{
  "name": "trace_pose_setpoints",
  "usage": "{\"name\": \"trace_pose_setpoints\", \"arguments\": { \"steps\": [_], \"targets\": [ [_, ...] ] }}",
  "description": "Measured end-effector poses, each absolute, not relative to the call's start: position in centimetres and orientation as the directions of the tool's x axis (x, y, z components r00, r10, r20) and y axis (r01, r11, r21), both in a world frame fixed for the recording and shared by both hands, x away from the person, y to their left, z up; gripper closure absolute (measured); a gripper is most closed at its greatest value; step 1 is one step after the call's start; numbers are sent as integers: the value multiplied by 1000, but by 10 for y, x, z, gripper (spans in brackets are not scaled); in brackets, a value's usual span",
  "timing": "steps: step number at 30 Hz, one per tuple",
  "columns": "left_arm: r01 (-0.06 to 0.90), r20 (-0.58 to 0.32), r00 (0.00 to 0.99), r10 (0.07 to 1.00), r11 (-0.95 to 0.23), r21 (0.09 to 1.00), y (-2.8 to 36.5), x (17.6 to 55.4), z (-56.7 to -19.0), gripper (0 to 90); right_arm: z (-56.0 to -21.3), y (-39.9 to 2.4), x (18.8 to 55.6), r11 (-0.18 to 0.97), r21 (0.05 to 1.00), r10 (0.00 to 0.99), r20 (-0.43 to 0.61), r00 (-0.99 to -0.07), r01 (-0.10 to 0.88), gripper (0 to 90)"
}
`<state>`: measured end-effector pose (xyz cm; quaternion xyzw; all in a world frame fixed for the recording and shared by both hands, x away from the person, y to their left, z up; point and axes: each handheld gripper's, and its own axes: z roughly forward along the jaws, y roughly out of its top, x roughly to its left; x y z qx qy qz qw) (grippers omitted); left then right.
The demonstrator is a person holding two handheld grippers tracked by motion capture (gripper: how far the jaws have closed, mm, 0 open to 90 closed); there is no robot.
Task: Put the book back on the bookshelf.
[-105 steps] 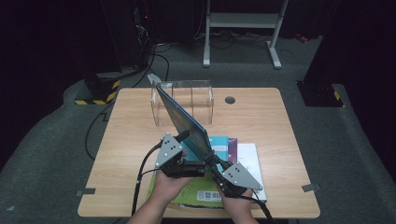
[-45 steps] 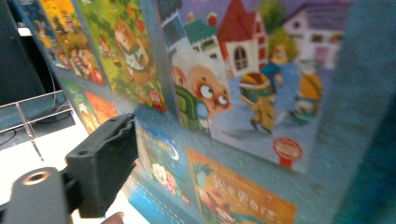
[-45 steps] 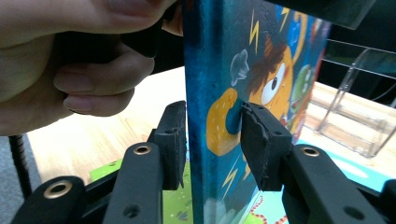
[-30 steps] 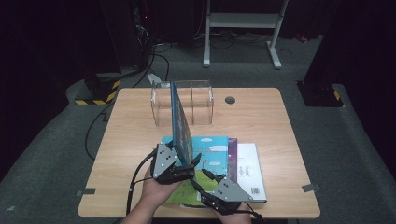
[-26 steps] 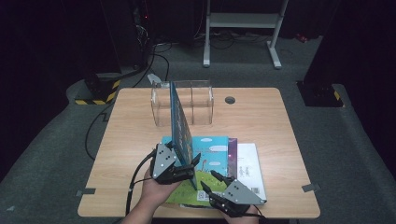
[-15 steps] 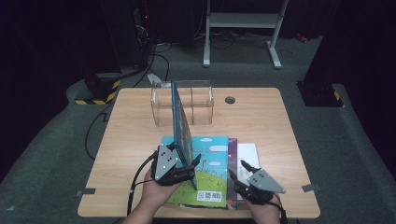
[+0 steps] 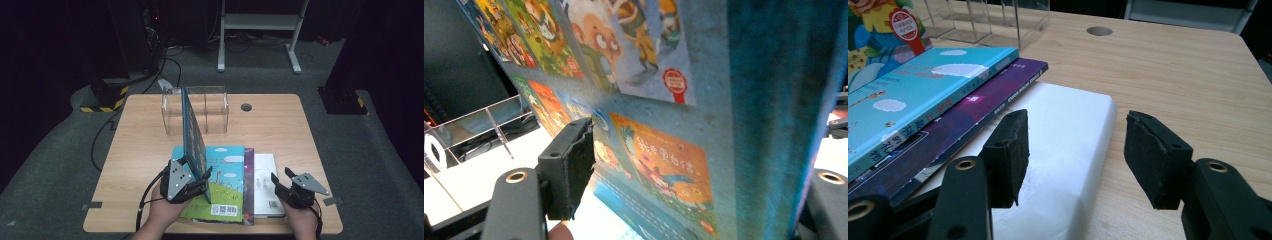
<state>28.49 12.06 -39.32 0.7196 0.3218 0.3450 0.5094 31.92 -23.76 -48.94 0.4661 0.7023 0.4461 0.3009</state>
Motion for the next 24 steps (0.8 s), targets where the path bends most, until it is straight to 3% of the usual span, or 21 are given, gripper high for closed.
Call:
{"name": "trace_pose_setpoints", "arguments": {
  "steps": [6, 24],
  "targets": [
    [109, 182, 557, 811, -288, 951, 126, 285, -393, 330, -495, -240, 321, 158, 896, 927, 10, -374, 416, 448],
    [131, 147, 502, 852, -243, 961, 171, 293, -389, 563, -495, -239, 320, 130, 896, 916, 55, -397, 424, 514]
  ]
}}
